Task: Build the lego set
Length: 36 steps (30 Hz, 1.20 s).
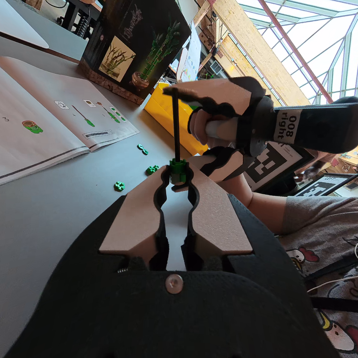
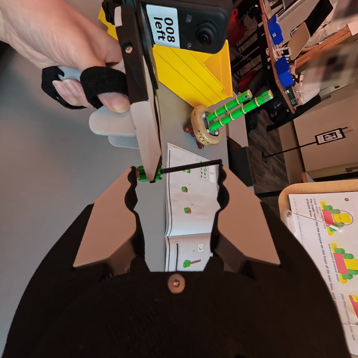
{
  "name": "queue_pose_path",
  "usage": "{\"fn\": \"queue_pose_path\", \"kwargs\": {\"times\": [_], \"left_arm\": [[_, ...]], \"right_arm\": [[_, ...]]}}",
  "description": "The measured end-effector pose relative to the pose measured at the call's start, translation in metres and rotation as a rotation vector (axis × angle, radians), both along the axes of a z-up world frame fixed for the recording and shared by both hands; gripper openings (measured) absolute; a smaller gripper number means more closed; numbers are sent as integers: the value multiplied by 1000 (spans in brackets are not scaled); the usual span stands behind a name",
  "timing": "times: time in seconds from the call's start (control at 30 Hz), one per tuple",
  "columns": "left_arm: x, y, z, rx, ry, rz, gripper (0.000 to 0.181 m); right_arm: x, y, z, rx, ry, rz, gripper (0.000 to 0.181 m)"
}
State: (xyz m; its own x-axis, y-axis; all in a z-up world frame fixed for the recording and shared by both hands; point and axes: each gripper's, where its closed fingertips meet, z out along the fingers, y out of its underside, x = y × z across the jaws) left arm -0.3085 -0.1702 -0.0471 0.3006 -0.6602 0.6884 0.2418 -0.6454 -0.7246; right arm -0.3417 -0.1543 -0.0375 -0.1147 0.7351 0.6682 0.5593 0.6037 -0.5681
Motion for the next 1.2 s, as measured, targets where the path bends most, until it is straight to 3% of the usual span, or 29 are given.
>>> {"fn": "queue_pose_path", "kwargs": {"times": [0.2, 0.4, 1.2], "left_arm": [[4, -3, -2, -5, 11, -29, 14], [4, -3, -2, -2, 13, -28, 14], [5, -3, -7, 8, 55, -26, 14]], "right_arm": [[4, 4, 1, 26, 3, 0, 106], [4, 1, -4, 12, -19, 18, 88], [3, -1, -7, 56, -34, 42, 87]]}}
